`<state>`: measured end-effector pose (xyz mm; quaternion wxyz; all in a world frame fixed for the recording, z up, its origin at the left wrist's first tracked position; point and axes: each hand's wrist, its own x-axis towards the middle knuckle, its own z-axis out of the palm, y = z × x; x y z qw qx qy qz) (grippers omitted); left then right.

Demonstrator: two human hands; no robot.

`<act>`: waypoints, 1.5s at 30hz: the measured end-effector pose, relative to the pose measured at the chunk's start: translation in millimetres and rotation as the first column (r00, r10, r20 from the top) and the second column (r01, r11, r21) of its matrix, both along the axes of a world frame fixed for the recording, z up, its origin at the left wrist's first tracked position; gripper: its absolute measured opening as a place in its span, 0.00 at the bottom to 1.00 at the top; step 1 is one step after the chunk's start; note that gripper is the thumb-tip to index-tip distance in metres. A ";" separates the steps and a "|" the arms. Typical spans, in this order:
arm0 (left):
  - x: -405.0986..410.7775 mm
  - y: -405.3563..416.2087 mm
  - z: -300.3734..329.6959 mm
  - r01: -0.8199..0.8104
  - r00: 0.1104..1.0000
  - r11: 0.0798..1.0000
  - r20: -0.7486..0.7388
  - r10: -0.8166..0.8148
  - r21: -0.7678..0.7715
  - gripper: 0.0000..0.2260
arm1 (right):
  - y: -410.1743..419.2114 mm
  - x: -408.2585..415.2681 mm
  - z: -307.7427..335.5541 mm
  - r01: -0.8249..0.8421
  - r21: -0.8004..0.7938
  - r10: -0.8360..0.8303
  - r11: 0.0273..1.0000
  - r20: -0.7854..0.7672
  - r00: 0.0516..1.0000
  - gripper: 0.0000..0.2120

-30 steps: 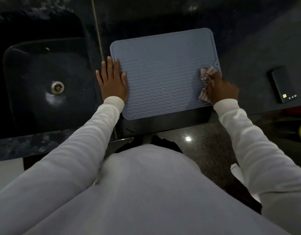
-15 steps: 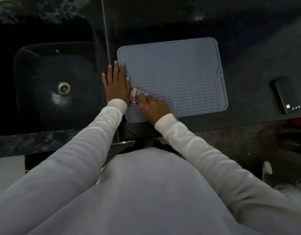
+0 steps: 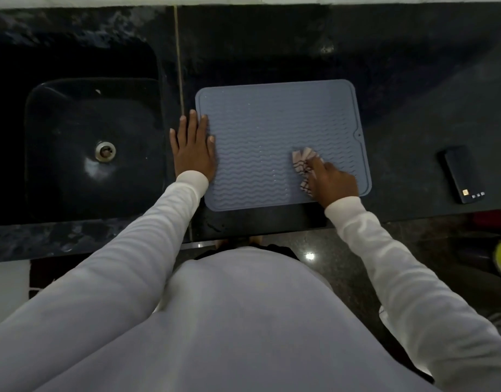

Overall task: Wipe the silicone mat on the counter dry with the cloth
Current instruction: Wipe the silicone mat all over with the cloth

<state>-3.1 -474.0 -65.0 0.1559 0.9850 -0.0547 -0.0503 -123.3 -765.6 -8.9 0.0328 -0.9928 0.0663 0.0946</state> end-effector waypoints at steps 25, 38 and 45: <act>-0.1 -0.6 -0.9 0.000 1.000 0.999 -0.010 0.000 0.039 0.25 | 45.8 3.8 25.4 -0.100 0.240 0.066 0.966 0.146 0.987 0.19; -0.7 -0.3 -1.1 0.007 1.000 1.000 0.003 -0.007 0.012 0.24 | 77.0 -7.9 -6.7 -0.153 0.305 0.120 0.940 0.124 0.985 0.17; 0.3 -0.5 -2.2 -0.004 1.000 1.000 0.017 0.004 0.009 0.24 | 0.5 -24.9 -8.2 0.031 0.207 -0.039 0.978 0.034 0.999 0.21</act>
